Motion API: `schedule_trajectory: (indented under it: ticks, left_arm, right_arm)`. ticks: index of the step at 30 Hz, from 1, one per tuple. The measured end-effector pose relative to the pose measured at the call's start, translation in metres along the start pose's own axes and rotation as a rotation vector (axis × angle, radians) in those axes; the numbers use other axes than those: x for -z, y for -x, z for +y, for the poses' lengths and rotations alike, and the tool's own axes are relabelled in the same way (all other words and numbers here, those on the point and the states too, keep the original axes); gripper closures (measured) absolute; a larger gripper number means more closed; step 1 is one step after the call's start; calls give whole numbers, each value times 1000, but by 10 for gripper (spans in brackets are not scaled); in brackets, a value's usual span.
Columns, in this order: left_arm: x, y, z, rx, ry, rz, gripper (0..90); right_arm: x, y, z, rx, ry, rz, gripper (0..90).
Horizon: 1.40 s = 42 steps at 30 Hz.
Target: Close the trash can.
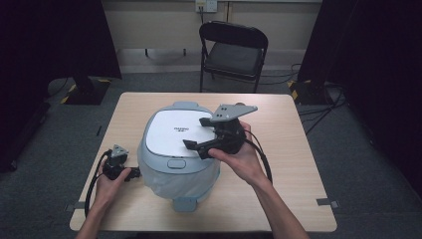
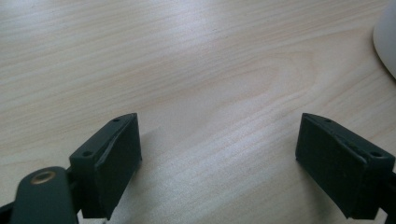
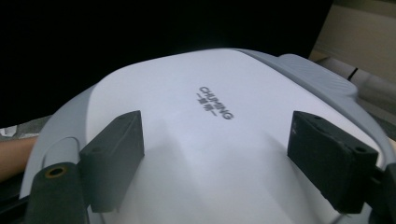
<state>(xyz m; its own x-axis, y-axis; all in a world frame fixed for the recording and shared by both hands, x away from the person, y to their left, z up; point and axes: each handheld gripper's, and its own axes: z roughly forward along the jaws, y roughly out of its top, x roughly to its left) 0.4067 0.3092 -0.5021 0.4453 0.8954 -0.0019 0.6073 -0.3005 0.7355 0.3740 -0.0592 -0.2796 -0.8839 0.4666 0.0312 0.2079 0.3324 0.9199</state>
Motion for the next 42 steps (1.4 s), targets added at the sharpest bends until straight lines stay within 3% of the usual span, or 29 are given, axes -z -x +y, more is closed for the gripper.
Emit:
schedule_trajectory:
  ticks: [1,5,11,19,20,28,35,42]
  left_arm:
    - [0,0,0,0,0,0,137]
    - [0,0,0,0,0,1,136]
    - [0,0,0,0,1,4,136]
    - [0,1,0,3,1,6,137]
    - [0,0,0,0,1,10,136]
    - [0,1,0,3,1,7,137]
    - [0,0,0,3,1,6,137]
    - [0,0,0,1,1,0,135]
  right_arm:
    - [-1,-3,0,-8,-4,-24,180]
    - [-1,-9,0,-10,-6,-41,181]
    - [-3,-20,2,13,-17,-32,182]
    - [-3,-20,0,14,-8,-31,194]
    - [-4,-22,0,33,-23,-64,198]
    - [-6,-18,4,28,-44,-57,197]
    - [-10,-8,4,4,-3,-20,194]
    - [-1,7,8,-24,10,-57,159]
